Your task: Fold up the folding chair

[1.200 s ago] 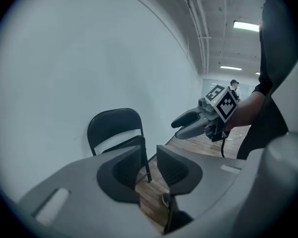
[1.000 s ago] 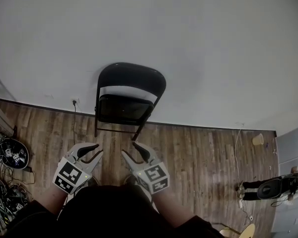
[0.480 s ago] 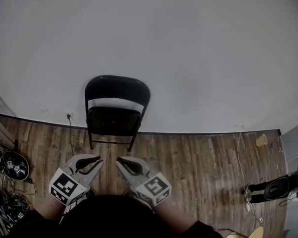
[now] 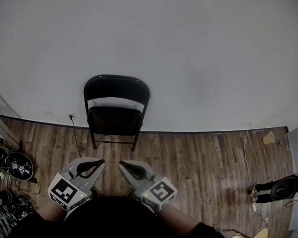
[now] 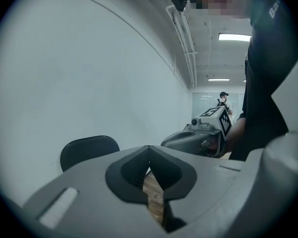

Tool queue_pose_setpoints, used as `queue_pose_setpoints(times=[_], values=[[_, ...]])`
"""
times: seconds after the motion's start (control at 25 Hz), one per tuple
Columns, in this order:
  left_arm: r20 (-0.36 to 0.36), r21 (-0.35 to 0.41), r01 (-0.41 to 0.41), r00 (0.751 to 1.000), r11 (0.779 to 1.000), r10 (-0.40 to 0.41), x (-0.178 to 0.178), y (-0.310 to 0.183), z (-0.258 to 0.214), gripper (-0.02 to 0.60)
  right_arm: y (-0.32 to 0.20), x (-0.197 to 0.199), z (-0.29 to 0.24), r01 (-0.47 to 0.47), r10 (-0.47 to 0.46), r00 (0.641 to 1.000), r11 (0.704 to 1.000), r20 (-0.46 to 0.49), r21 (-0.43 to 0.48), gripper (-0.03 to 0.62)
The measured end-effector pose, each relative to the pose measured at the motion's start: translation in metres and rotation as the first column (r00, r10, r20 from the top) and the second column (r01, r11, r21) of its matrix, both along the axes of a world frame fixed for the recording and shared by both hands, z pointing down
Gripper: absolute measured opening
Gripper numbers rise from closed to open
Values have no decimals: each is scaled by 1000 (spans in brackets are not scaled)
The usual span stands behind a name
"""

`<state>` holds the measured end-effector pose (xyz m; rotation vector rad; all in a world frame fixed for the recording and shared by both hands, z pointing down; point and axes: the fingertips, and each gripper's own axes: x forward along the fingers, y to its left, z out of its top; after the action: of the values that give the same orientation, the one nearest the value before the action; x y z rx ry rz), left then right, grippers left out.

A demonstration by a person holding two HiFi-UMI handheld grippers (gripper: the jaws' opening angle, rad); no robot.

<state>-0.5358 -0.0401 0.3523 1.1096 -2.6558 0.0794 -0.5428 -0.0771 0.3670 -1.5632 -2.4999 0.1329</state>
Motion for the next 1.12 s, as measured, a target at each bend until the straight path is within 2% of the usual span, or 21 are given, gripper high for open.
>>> queue_pose_setpoints(times=[0.2, 0.4, 0.52, 1.12], values=[[-10, 33, 25, 1000, 999, -25, -2, -2, 17, 2, -4, 1, 8, -21, 21, 1000, 999, 10, -25, 3], [-27, 23, -8, 1000, 1000, 9, 4, -13, 23, 2, -8, 3, 13, -46, 46, 999, 999, -11, -28, 3], [-30, 34, 0, 1000, 999, 1, 3, -10, 27, 2, -6, 0, 11, -49, 49, 999, 998, 7, -45, 3], [-26, 23, 7, 1000, 1000, -7, 14, 1, 29, 2, 4, 11, 17, -55, 55, 998, 998, -11, -11, 2]])
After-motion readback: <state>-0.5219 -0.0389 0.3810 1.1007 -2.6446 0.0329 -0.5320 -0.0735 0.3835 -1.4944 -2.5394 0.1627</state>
